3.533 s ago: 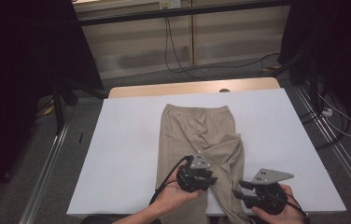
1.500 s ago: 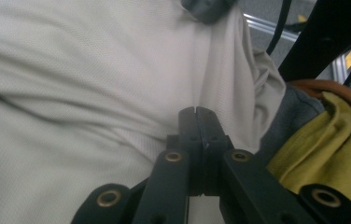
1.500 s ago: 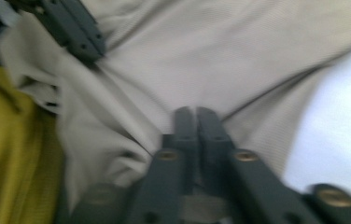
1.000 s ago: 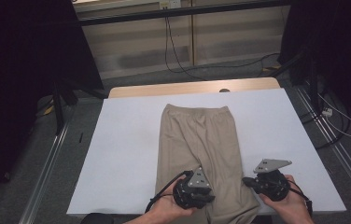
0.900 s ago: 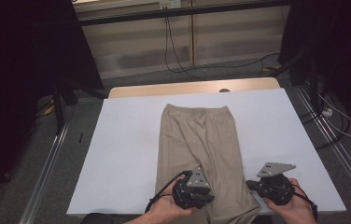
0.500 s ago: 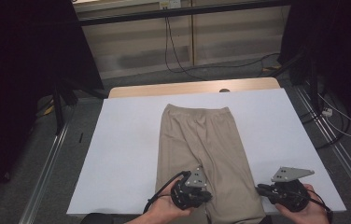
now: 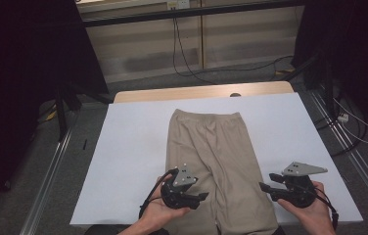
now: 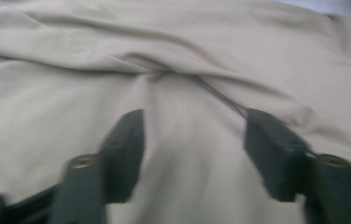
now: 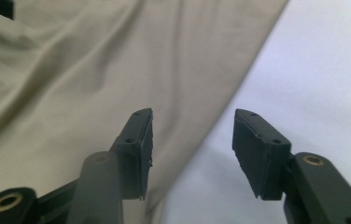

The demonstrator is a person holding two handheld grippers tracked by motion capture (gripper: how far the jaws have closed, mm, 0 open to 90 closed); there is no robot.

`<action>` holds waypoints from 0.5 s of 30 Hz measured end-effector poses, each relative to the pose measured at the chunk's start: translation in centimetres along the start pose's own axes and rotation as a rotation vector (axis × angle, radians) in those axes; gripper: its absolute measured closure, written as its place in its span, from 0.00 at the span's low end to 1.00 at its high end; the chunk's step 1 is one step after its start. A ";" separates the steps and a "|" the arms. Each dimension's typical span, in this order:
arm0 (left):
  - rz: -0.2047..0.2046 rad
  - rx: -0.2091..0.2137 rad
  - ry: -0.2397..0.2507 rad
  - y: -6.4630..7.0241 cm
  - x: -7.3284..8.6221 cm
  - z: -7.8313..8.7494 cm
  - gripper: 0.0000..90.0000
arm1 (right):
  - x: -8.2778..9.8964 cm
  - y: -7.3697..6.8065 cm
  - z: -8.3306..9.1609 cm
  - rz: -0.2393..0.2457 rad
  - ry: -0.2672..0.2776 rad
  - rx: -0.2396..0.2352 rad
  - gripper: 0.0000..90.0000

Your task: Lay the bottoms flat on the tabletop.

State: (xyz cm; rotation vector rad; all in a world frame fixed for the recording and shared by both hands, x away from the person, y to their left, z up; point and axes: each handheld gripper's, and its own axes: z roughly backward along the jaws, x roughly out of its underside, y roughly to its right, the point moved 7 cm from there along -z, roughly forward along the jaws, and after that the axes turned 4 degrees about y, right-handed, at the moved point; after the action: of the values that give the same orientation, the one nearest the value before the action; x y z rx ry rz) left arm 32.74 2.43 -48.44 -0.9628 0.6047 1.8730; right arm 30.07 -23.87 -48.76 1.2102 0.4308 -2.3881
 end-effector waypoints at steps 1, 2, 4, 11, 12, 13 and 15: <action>0.000 -0.009 0.003 -0.2 0.0 0.2 0.37 | -0.2 -0.1 0.1 -0.006 0.017 0.000 0.49; 0.002 -0.025 0.019 -0.4 -0.1 0.2 0.33 | -0.3 -0.1 0.2 -0.012 0.032 -0.007 0.47; -0.005 -0.048 0.043 -0.8 -0.3 0.4 0.27 | -0.4 -0.3 0.3 -0.020 0.045 -0.004 0.39; 0.023 -0.104 0.104 -2.8 -0.4 1.7 0.14 | -1.4 -0.6 0.7 -0.035 0.124 0.006 0.25; 0.038 -0.108 0.106 -3.1 -0.4 2.0 0.13 | -1.5 -0.6 0.7 -0.044 0.134 0.001 0.23; 0.046 -0.116 0.109 -3.3 -0.4 2.4 0.11 | -1.7 -0.6 0.6 -0.053 0.141 -0.002 0.20; 0.055 -0.130 0.113 -3.8 -0.1 3.0 0.09 | -2.1 -0.6 0.6 -0.061 0.156 0.007 0.15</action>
State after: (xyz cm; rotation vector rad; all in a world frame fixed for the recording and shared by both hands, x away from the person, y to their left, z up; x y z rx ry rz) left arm 35.05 6.36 -46.70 -1.1533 0.5870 1.9348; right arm 30.44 -23.15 -46.66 1.4115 0.5155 -2.3562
